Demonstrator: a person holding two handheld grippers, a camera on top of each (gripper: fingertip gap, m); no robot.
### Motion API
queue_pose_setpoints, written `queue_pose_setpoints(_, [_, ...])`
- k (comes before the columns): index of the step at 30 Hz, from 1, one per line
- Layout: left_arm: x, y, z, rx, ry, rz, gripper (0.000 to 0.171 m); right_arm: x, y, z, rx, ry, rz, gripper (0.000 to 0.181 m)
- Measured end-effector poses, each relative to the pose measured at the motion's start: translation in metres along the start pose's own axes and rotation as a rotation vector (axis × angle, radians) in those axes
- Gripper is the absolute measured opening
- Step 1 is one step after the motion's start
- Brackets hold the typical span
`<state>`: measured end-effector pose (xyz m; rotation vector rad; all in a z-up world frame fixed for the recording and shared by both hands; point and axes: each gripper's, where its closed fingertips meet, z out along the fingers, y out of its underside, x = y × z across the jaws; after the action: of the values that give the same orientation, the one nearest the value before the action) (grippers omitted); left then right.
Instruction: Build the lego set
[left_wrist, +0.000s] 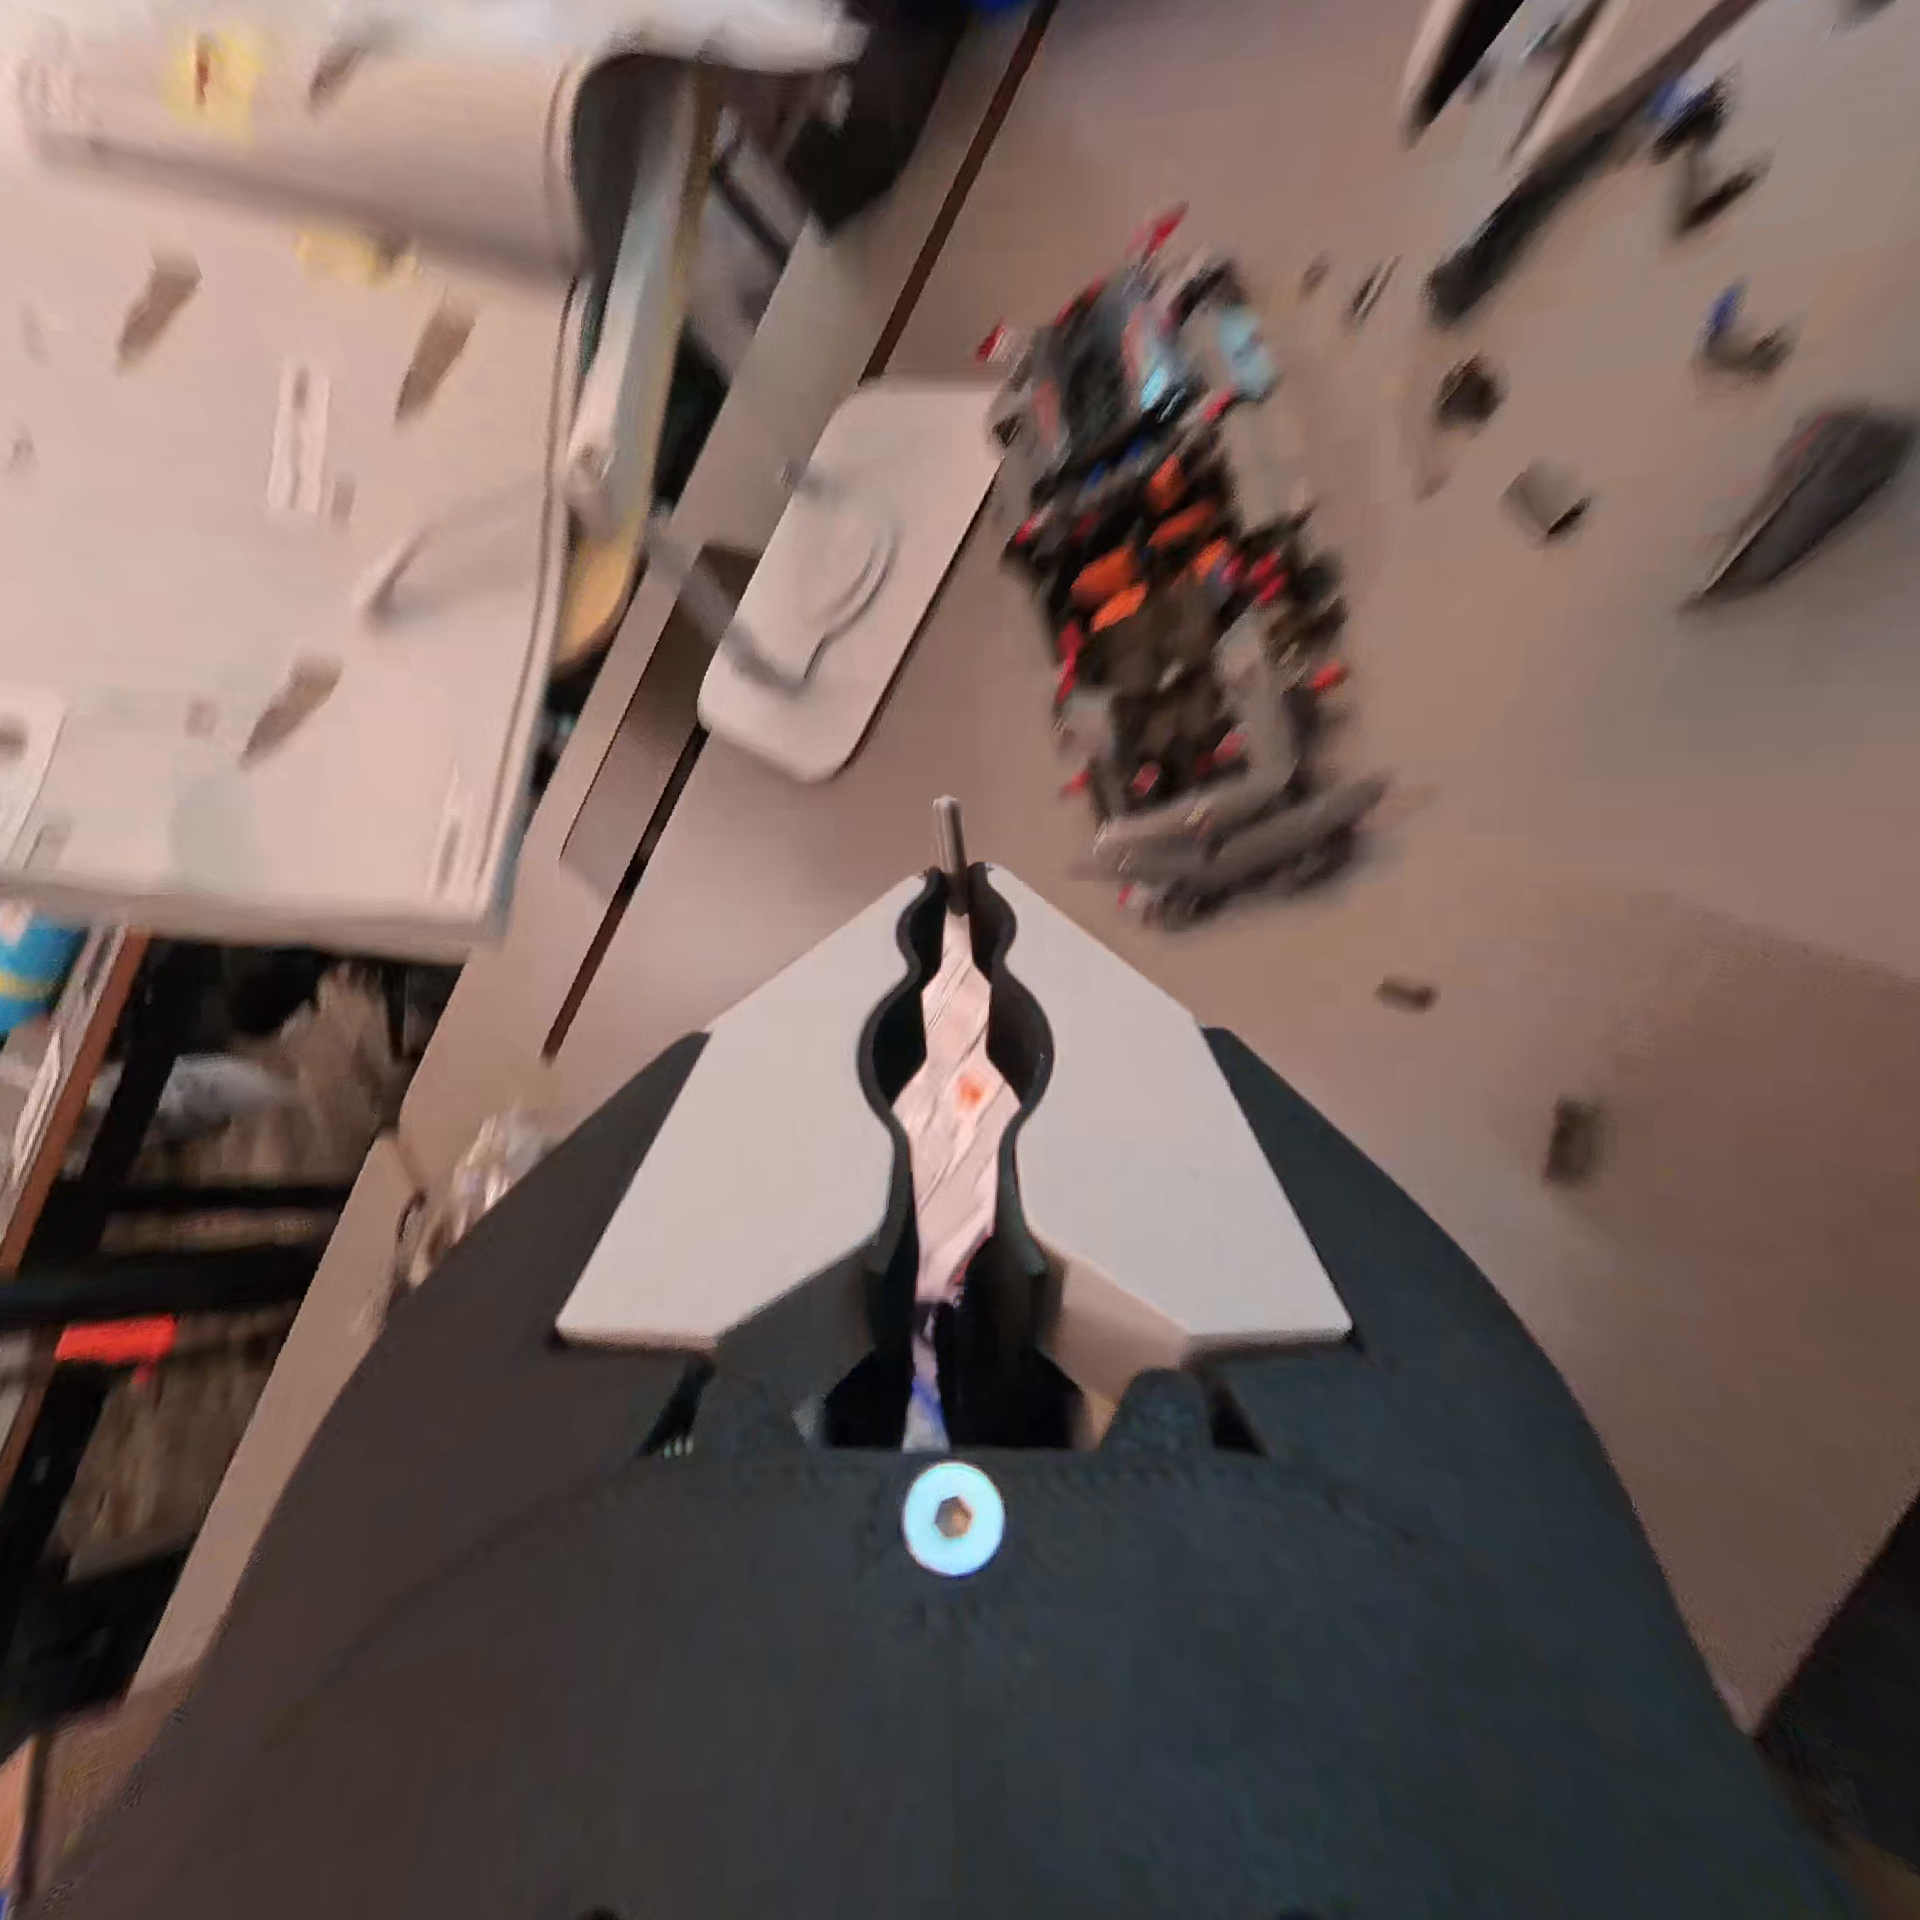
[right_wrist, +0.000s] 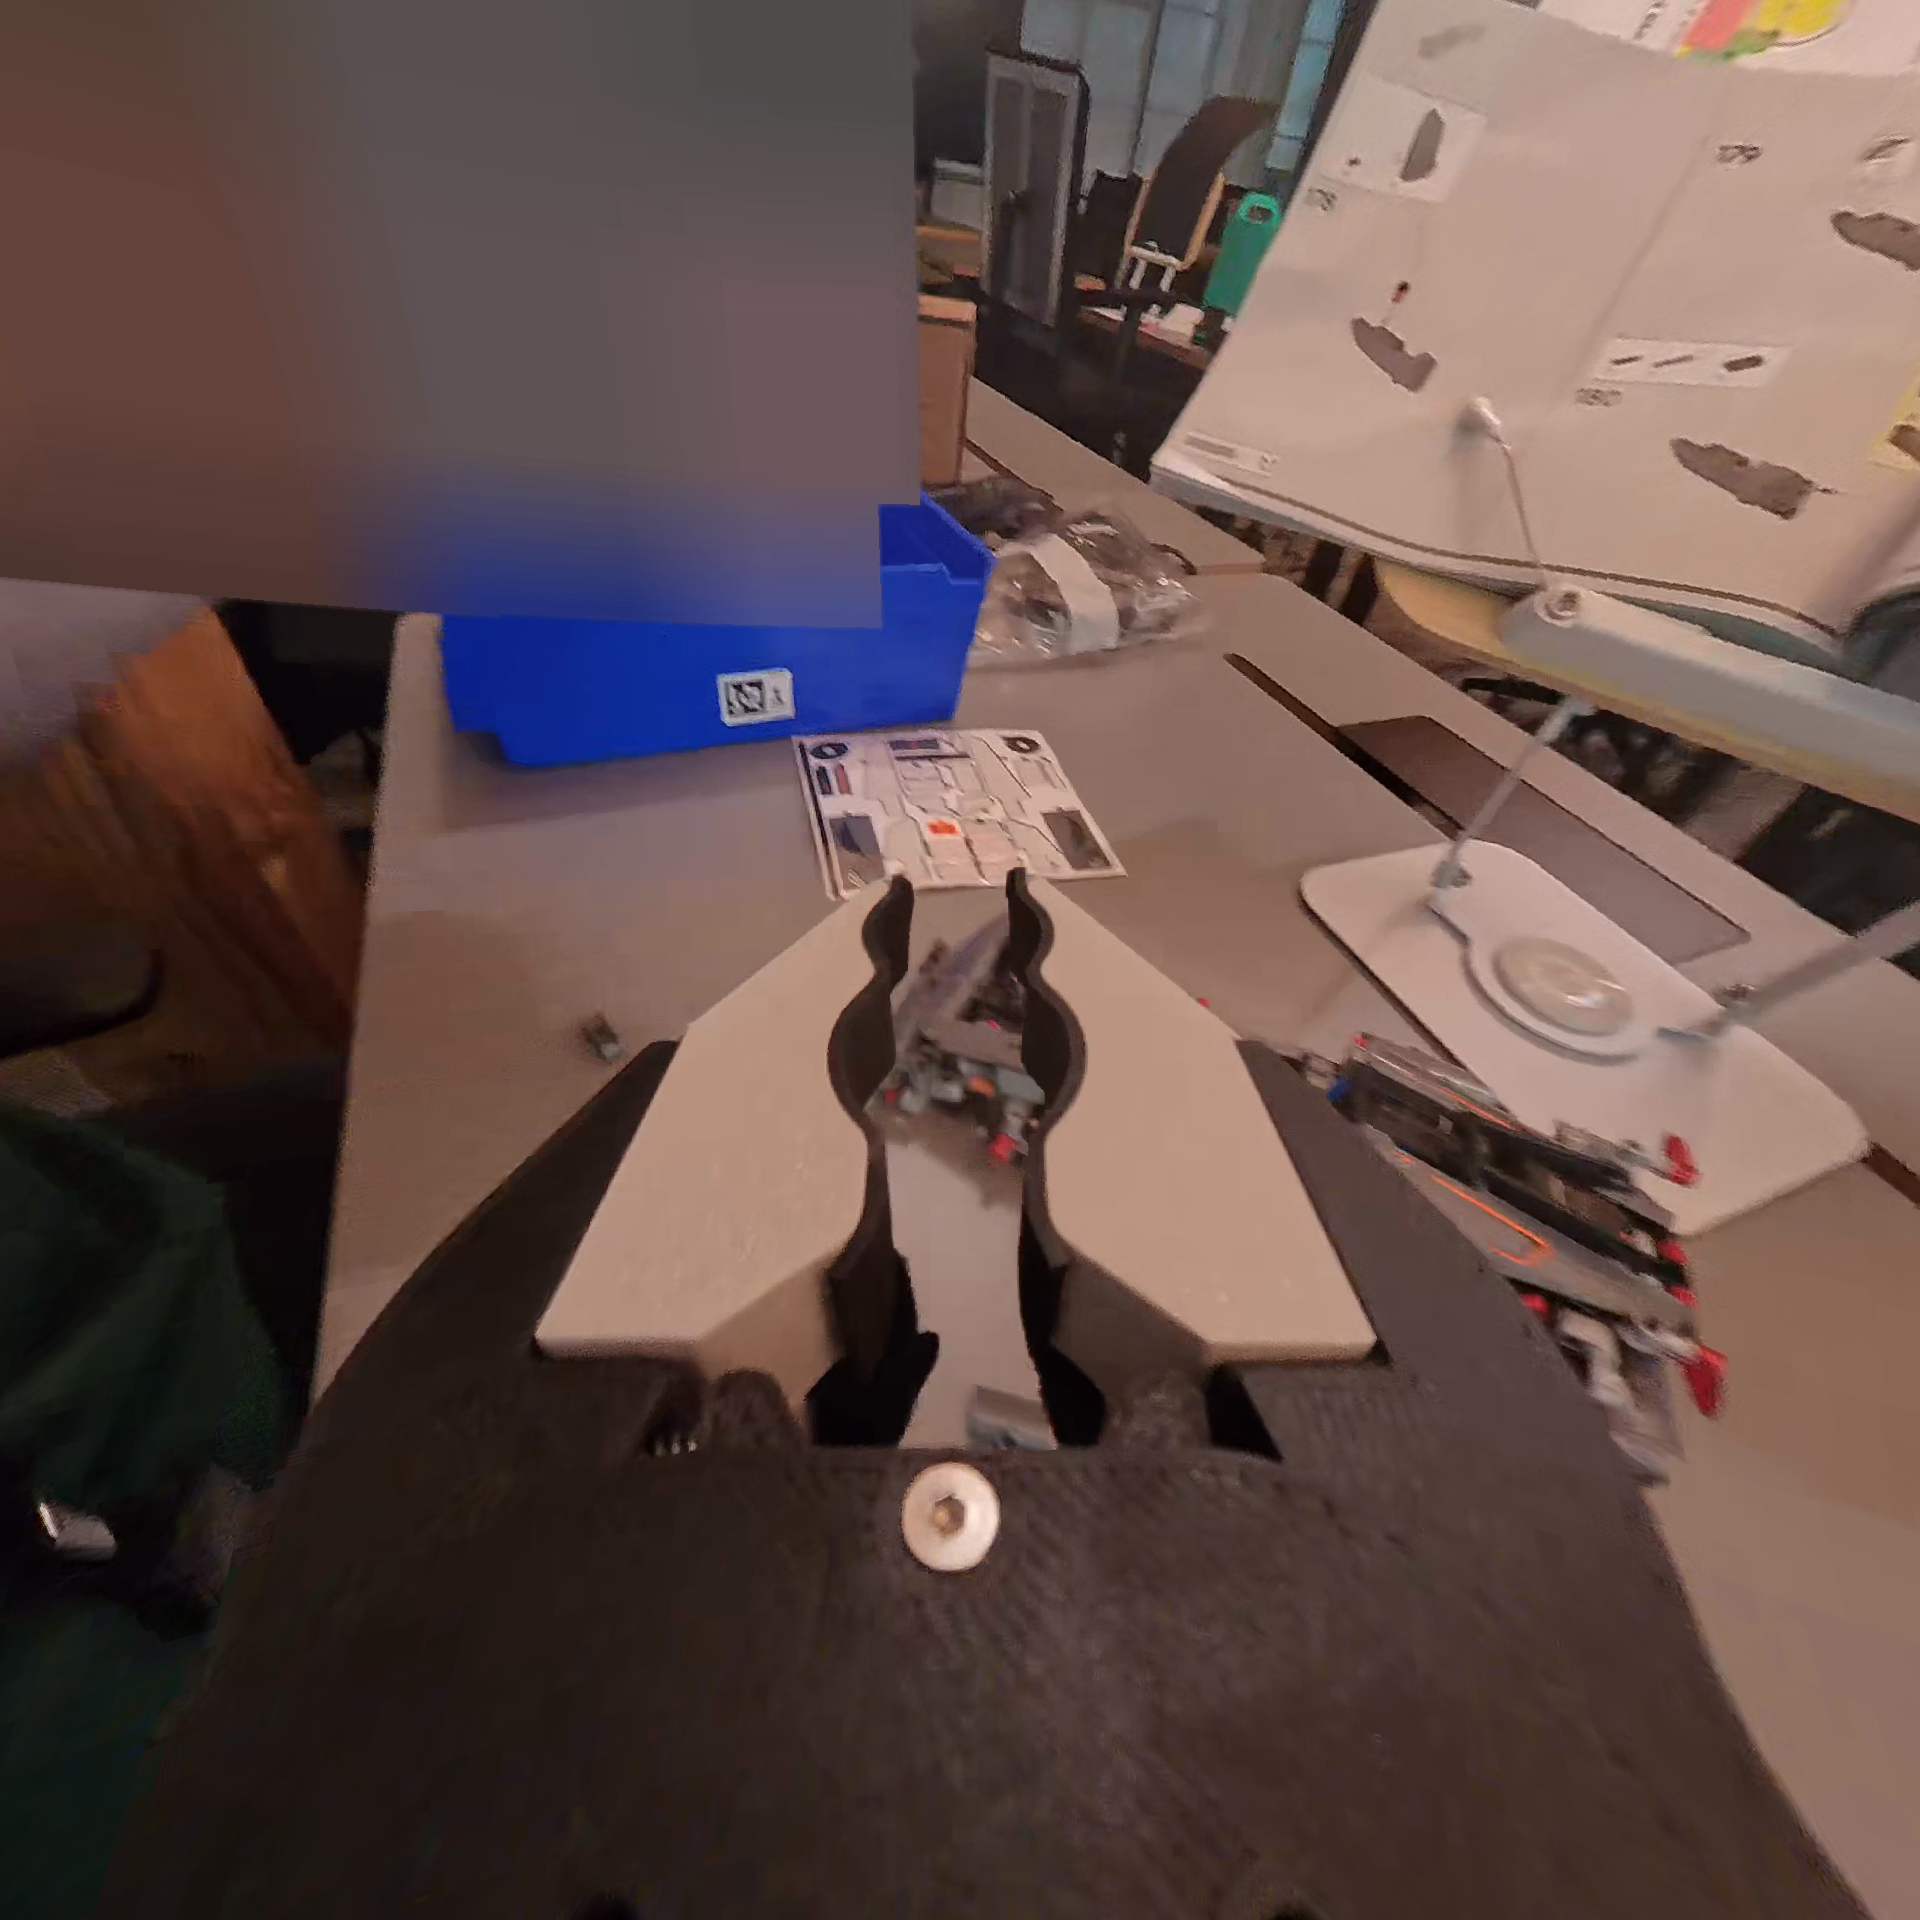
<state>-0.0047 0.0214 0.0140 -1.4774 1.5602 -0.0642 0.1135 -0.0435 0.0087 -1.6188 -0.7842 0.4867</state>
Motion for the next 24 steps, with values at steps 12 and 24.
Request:
queue_pose_setpoints(12, [0.078, -0.080, 0.053, 0.191, 0.090, 0.133, 0.002, 0.001, 0.004, 0.010, 0.038, -0.054, 0.140, 0.010])
queue_pose_setpoints(24, [0.086, -0.083, 0.063, 0.180, 0.112, 0.152, 0.001, -0.001, 0.011, 0.009, 0.036, -0.116, 0.208, 0.015])
